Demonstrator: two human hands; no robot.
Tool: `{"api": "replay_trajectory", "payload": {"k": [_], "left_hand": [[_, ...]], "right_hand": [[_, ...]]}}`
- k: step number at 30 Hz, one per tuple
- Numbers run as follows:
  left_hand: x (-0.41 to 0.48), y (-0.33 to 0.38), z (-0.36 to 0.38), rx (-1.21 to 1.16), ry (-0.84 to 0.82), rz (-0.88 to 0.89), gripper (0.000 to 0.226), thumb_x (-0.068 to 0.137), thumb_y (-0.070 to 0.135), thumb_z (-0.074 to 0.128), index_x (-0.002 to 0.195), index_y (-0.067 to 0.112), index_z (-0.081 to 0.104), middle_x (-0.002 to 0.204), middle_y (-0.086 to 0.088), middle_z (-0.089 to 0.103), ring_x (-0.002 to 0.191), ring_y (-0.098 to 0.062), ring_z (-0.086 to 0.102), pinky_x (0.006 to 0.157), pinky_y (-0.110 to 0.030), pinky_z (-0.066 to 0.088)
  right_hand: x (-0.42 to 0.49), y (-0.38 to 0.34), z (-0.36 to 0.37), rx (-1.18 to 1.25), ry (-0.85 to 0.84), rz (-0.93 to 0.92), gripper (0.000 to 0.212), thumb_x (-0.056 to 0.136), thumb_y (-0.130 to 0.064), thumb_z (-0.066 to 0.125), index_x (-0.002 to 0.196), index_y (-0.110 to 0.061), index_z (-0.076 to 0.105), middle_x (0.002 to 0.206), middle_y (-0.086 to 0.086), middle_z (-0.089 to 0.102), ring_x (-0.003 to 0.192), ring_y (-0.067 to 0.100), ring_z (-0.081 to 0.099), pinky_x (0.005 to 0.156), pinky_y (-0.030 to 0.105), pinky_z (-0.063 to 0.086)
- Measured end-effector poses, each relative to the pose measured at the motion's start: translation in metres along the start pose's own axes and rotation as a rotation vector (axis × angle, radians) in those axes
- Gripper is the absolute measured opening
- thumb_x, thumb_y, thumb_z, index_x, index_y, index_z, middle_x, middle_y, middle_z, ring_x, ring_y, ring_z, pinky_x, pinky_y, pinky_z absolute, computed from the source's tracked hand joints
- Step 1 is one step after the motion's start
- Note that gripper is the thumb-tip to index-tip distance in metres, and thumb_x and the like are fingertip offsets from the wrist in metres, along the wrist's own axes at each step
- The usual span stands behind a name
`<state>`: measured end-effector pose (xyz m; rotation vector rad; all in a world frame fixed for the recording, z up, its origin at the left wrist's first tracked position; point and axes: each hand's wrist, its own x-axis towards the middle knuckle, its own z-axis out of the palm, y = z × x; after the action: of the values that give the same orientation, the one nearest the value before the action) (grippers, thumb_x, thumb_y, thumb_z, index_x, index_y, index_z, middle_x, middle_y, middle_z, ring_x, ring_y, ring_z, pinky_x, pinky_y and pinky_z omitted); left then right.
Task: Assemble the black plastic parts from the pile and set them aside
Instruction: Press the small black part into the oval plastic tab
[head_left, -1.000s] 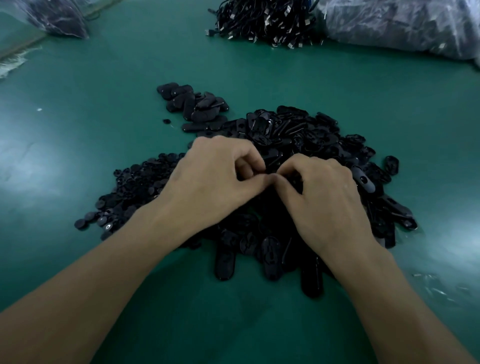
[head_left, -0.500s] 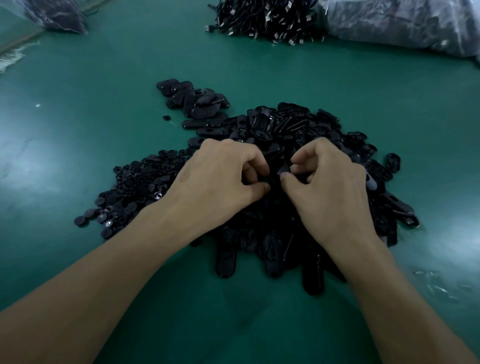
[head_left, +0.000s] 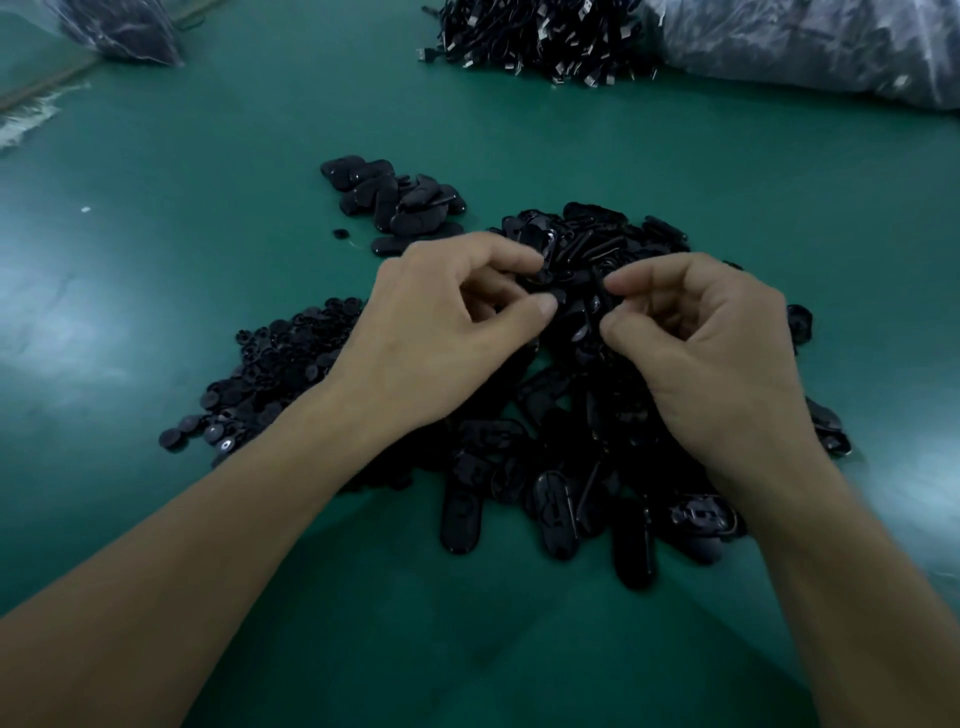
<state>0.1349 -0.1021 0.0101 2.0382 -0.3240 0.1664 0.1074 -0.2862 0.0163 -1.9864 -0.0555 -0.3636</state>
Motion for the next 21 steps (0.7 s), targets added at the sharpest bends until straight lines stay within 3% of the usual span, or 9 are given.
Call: {"api": "replay_trajectory", "payload": {"k": [5, 7, 12, 21], "left_hand": [[0.003, 0.003, -0.005, -0.242, -0.098, -0.021, 0.023, 0.094, 0.022, 0.070, 0.117, 0.024, 0.071, 0.093, 0.008, 0.076, 0.089, -0.004, 0.071, 0.081, -0.017, 0.055], [0.004, 0.004, -0.007, -0.262, -0.098, -0.006, 0.015, 0.094, 0.018, 0.070, 0.108, 0.022, 0.074, 0.093, 0.005, 0.077, 0.087, -0.005, 0.071, 0.079, -0.015, 0.053], [0.008, 0.000, -0.008, -0.348, -0.072, -0.073, 0.009, 0.094, 0.015, 0.068, 0.090, 0.019, 0.076, 0.068, 0.010, 0.072, 0.058, 0.004, 0.057, 0.057, -0.007, 0.043], [0.011, -0.005, -0.010, -0.409, 0.037, -0.168, 0.013, 0.092, 0.015, 0.070, 0.080, 0.019, 0.075, 0.070, 0.002, 0.075, 0.053, 0.001, 0.056, 0.050, -0.008, 0.042]], "right_hand": [[0.000, -0.001, 0.000, 0.195, -0.223, -0.038, 0.023, 0.091, -0.005, 0.069, 0.095, -0.027, 0.073, 0.078, -0.008, 0.070, 0.071, 0.001, 0.061, 0.065, 0.014, 0.049], [0.001, -0.001, 0.001, 0.245, -0.249, -0.021, 0.024, 0.093, -0.004, 0.066, 0.097, -0.027, 0.073, 0.078, -0.010, 0.069, 0.072, 0.003, 0.063, 0.066, 0.015, 0.050], [0.000, -0.001, 0.003, 0.301, -0.134, -0.020, 0.019, 0.091, -0.004, 0.070, 0.098, -0.023, 0.070, 0.079, -0.007, 0.072, 0.074, 0.007, 0.069, 0.065, 0.013, 0.050], [-0.003, 0.001, 0.008, 0.137, -0.063, -0.042, 0.020, 0.088, -0.007, 0.074, 0.088, -0.027, 0.071, 0.079, -0.008, 0.074, 0.070, 0.005, 0.068, 0.064, 0.012, 0.050]]}}
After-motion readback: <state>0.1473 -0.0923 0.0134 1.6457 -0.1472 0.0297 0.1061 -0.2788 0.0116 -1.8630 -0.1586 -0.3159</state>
